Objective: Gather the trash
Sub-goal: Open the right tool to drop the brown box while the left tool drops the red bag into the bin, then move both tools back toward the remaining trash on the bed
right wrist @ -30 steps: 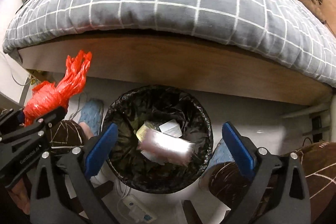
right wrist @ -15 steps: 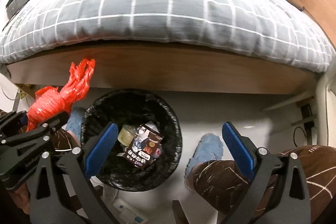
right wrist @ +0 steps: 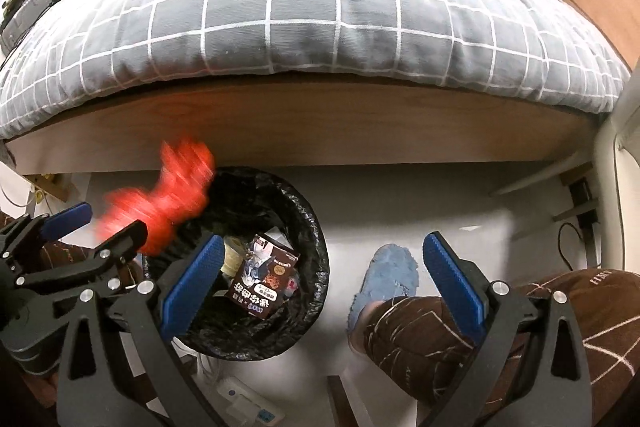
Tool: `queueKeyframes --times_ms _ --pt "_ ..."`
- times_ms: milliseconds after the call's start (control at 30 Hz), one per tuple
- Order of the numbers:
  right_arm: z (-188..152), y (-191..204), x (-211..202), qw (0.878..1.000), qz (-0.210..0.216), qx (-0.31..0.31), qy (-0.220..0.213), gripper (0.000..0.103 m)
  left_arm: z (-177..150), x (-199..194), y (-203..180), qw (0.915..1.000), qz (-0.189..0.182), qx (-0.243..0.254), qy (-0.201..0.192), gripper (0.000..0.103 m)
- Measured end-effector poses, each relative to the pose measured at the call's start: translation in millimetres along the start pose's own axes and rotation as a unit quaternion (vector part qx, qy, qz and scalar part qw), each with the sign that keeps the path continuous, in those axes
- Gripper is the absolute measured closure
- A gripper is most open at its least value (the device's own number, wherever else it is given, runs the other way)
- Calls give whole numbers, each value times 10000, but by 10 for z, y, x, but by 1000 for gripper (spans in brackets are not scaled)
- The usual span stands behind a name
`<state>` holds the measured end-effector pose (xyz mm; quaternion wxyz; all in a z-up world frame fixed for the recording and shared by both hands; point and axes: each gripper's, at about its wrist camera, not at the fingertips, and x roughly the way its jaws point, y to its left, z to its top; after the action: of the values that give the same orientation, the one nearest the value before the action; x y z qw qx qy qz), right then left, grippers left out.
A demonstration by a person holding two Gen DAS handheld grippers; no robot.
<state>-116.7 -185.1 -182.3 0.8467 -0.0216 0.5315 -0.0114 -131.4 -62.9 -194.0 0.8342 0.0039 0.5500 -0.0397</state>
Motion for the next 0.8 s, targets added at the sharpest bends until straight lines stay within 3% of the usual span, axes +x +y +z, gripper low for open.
queueKeyframes --times_ms 267,800 --pt "77 -6 -254 9996 39 49 -273 8 64 -307 132 9992 49 -145 -374 6" --pt "390 21 -945 9944 95 -178 -1042 8 302 -984 462 9955 308 -272 -850 6"
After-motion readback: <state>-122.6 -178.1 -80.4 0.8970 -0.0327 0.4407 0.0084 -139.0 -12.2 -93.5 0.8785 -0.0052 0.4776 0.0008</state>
